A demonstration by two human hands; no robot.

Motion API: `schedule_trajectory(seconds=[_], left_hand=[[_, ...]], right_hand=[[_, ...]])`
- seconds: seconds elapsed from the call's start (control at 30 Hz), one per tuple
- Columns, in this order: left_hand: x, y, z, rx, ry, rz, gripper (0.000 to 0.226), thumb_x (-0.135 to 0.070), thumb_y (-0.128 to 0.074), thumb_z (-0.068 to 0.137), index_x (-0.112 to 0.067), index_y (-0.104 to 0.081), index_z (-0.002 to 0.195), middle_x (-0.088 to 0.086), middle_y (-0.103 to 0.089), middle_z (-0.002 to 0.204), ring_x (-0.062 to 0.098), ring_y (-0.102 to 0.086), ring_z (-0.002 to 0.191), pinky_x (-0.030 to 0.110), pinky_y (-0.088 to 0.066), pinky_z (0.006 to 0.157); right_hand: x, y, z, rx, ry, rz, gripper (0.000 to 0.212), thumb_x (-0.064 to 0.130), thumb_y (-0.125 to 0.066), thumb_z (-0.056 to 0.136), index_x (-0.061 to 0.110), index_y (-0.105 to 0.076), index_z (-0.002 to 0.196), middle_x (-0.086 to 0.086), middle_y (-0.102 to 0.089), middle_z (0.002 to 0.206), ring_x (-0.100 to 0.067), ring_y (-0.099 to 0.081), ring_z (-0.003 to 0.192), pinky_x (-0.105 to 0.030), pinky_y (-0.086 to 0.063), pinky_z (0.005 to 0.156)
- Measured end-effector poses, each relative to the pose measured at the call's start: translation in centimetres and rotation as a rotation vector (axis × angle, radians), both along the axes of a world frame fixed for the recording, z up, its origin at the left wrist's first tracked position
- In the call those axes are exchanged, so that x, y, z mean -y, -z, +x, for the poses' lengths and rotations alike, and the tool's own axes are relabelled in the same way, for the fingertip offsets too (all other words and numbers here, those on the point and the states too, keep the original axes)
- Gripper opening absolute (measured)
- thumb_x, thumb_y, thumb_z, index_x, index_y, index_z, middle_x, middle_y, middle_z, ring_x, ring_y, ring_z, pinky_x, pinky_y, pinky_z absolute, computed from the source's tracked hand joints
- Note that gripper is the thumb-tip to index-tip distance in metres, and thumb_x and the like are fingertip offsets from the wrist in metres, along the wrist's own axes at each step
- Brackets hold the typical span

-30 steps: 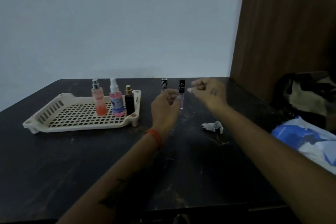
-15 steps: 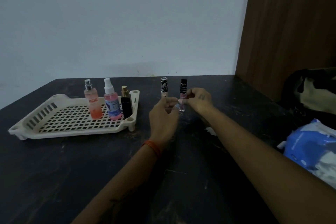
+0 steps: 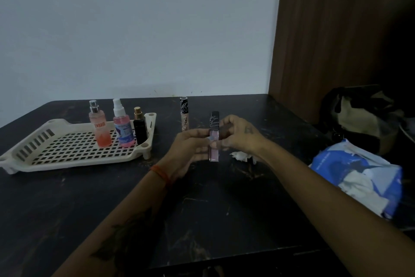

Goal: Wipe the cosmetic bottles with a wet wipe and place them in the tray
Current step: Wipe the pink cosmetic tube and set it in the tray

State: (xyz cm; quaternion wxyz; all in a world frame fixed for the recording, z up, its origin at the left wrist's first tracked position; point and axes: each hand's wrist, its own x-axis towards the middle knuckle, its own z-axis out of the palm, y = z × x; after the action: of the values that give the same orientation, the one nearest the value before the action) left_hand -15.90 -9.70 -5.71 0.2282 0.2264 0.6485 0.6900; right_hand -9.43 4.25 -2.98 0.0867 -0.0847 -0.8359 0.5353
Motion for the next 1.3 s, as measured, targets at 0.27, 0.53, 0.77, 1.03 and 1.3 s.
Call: schedule_trajectory(seconds=[0.27,0.53,0.77,1.03,1.3], left_hand=[[-0.1,0.4,-0.3,0.042,-0.002,0.050,0.018,0.001,-0.050,0.089,-0.008,-0.064,0.094,0.009,-0.072,0.094,0.022,-0.070,0.082,0.031,-0.059,0.065],[-0.3,0.4,-0.8,0.122,0.018,0.057,0.022,0.001,-0.048,0.090,-0.001,-0.058,0.109,0.016,-0.066,0.107,0.026,-0.068,0.091,0.034,-0.059,0.070],[0.0,0.9,-1.4,0.090,0.113,0.074,0.026,0.004,-0.043,0.091,-0.003,-0.058,0.110,0.012,-0.069,0.099,0.022,-0.070,0.087,0.032,-0.058,0.069],[-0.2,0.7,-1.7,0.089,0.156,0.040,0.025,0.004,-0.045,0.089,-0.005,-0.056,0.109,0.016,-0.064,0.110,0.025,-0.066,0.094,0.036,-0.059,0.074],[0.0,0.7,-1.6,0.036,0.148,0.002,0.024,0.002,-0.046,0.089,-0.008,-0.057,0.108,0.016,-0.063,0.112,0.027,-0.065,0.098,0.042,-0.057,0.081]], right_hand=[[-2.3,1.8,3.2,0.048,0.212,0.586,0.030,0.029,-0.075,0.074,0.028,-0.068,0.103,0.005,-0.068,0.095,-0.015,-0.063,0.088,-0.023,-0.047,0.075],[-0.5,1.1,1.1,-0.409,0.414,0.440,0.021,0.011,-0.064,0.084,0.010,-0.069,0.105,-0.006,-0.066,0.104,-0.007,-0.055,0.083,-0.001,-0.037,0.065],[2.4,3.1,-1.1,-0.574,0.130,0.709,0.021,0.001,-0.061,0.082,0.004,-0.070,0.100,-0.013,-0.062,0.105,-0.021,-0.051,0.101,-0.017,-0.042,0.084],[0.7,2.9,-1.2,-0.788,0.437,0.555,0.023,-0.006,-0.064,0.078,0.004,-0.071,0.097,-0.012,-0.067,0.093,-0.022,-0.059,0.087,-0.008,-0.038,0.079],[0.7,2.8,-1.3,-0.784,0.405,0.488,0.024,-0.009,-0.058,0.081,0.001,-0.069,0.100,-0.015,-0.065,0.093,-0.022,-0.059,0.086,-0.009,-0.042,0.076]])
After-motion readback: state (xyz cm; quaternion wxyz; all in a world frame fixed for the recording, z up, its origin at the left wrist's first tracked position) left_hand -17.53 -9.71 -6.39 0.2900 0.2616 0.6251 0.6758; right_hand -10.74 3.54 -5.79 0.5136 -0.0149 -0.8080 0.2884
